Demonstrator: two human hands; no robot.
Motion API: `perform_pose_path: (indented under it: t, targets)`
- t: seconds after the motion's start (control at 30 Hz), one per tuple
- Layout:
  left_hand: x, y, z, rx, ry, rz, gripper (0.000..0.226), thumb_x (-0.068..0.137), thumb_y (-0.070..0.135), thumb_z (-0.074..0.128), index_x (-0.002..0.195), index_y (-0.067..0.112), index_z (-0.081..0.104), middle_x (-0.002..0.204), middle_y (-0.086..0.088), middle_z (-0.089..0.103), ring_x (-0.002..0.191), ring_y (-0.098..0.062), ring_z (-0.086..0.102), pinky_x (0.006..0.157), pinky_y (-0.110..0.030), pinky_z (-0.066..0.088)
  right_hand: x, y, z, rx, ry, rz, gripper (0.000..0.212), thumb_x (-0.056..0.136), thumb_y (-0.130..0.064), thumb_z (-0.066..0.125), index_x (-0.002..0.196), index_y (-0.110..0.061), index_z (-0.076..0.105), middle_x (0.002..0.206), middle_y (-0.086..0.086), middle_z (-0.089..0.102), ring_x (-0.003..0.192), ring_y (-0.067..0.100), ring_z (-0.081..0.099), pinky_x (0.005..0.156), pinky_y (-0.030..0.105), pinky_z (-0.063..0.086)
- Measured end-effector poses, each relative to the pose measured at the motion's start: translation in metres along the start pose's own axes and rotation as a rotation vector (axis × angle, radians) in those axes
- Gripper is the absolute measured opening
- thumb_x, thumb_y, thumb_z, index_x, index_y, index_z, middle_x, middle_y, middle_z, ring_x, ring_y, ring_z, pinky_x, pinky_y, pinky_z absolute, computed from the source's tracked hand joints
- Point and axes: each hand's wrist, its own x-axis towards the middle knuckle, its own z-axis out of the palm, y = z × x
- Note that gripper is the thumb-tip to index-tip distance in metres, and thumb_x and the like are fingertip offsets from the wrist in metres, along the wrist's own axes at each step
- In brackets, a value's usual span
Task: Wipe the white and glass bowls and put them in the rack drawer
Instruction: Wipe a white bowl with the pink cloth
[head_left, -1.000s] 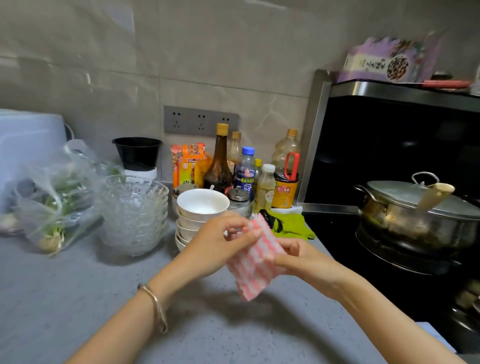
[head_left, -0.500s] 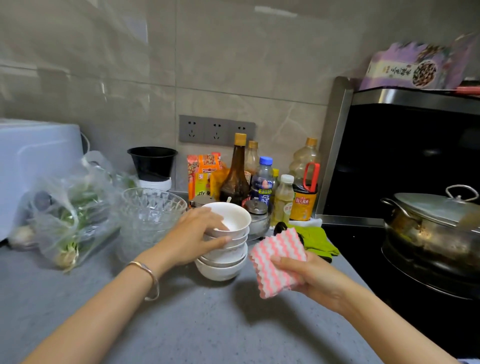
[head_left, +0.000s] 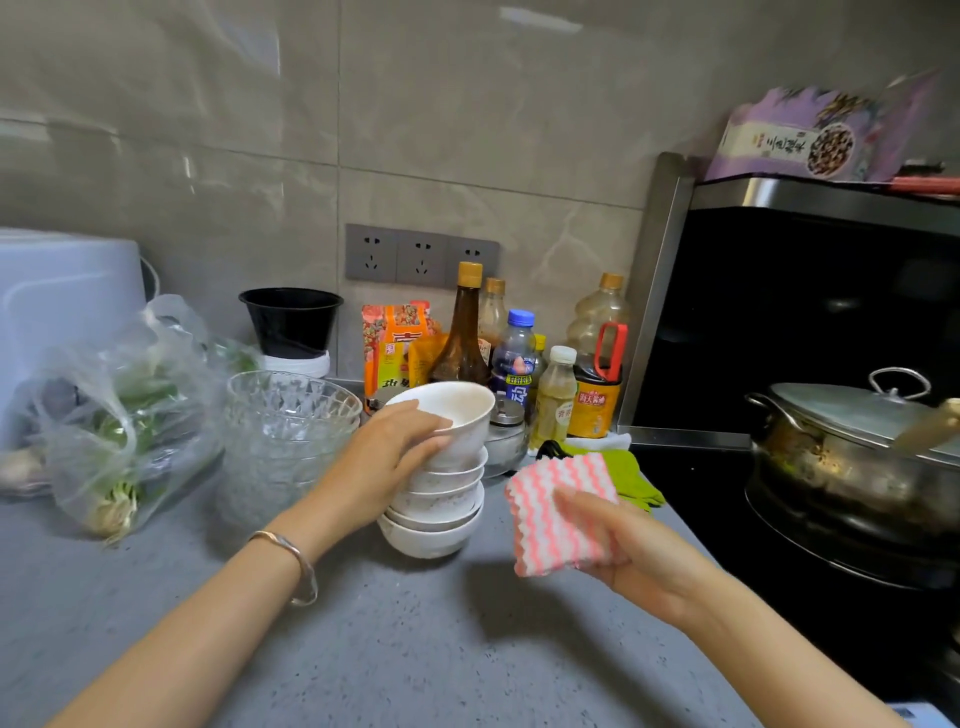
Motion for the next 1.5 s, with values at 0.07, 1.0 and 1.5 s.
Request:
perform_pose_path:
  t: [0.07, 1.0, 1.5]
  targets:
    - [0.002, 0.018, -0.002, -0.084, 0.124, -0.025, 0.028, 0.094, 0.038, 0.044, 0.104, 0.024, 0.067, 0.112, 0.004, 0.065, 0.112, -0.005, 0.048, 0.109, -0.027, 0.017, -0.002, -0.006, -0.005, 0.090, 0.021, -0.050, 0.025, 0.094, -0.031, 0.053, 0.105, -0.012, 0.064, 0.085, 0.003, 0.075, 0.068, 0.011, 0.070, 0.062, 0.023, 0.054]
    - [-0.047, 0.178, 0.103, -0.704, 0.472, -0.357, 0.058, 0.093, 0.054, 0.033, 0.050, 0.017, 0.047, 0.046, 0.006, 0.050, 0.046, -0.002, 0.041, 0.048, -0.026, 0.032, -0.056, 0.012, -0.024, -0.342, 0.281, -0.646, 0.034, 0.101, -0.037, 0.039, 0.127, -0.029, 0.060, 0.131, -0.011, 0.059, 0.118, 0.000, 0.054, 0.088, 0.018, 0.047]
    - [-0.060, 0.186, 0.091, -0.550, 0.481, -0.291, 0.070, 0.087, 0.066, 0.022, 0.053, 0.012, 0.051, 0.047, -0.003, 0.053, 0.047, -0.015, 0.045, 0.051, -0.035, 0.037, -0.072, 0.022, -0.003, -1.009, 0.335, -0.986, 0.051, 0.095, -0.048, 0.025, 0.138, -0.033, 0.046, 0.142, -0.021, 0.045, 0.133, -0.007, 0.034, 0.111, 0.017, 0.026]
